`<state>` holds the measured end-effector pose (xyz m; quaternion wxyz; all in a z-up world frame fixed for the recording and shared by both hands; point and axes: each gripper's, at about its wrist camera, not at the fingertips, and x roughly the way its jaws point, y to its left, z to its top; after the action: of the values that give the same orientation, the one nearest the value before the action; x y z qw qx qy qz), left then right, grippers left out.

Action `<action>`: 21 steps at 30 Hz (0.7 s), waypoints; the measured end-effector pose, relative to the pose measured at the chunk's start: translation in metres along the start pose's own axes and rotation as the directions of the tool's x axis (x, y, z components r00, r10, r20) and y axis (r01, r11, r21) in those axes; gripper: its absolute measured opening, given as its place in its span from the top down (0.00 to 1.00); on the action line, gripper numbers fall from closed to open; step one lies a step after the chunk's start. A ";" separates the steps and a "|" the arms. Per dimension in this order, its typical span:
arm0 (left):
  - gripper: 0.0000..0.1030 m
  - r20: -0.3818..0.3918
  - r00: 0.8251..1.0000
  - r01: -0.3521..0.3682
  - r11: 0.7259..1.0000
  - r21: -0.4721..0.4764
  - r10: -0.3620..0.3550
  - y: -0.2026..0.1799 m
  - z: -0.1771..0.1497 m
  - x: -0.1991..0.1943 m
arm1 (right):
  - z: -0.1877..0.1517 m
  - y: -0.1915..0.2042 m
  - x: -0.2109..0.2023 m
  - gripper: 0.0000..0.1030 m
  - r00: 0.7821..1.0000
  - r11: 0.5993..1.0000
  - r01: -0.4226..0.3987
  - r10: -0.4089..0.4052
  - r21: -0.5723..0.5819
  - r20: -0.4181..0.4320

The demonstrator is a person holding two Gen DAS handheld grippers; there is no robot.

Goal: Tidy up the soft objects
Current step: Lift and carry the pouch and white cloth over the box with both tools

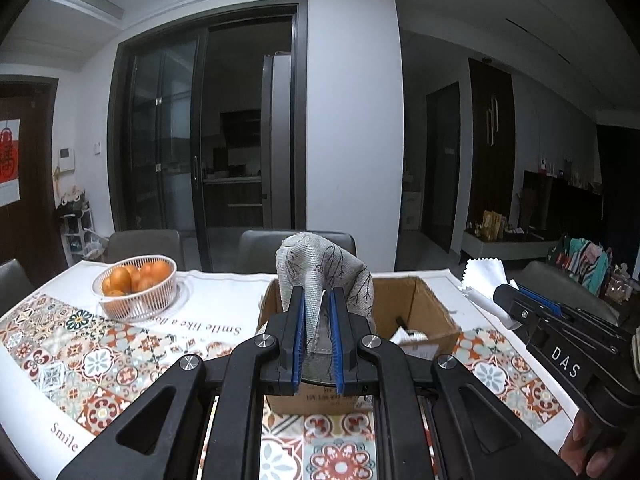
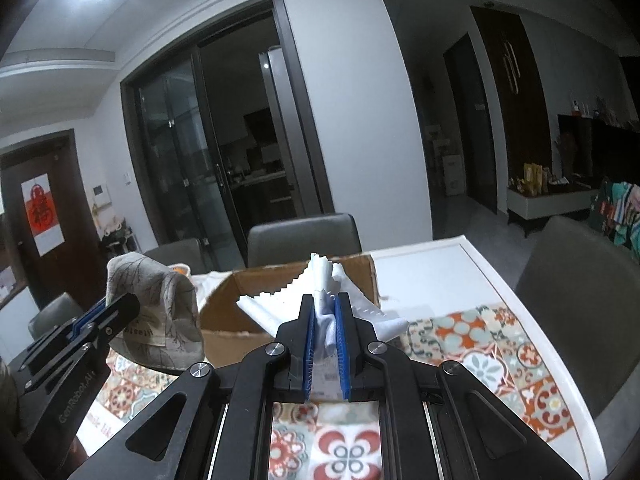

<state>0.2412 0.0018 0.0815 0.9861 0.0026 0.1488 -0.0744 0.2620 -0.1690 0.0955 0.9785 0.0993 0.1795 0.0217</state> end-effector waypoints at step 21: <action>0.87 0.038 0.999 0.010 1.000 0.004 -0.010 0.010 0.020 0.071 | 0.020 0.010 0.063 0.89 1.000 0.999 -0.011 0.012 -0.044 0.024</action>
<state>0.3162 0.0009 0.0798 0.9883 0.0025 0.1299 -0.0798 0.3281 -0.1578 0.0939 0.9824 0.0793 0.1665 0.0302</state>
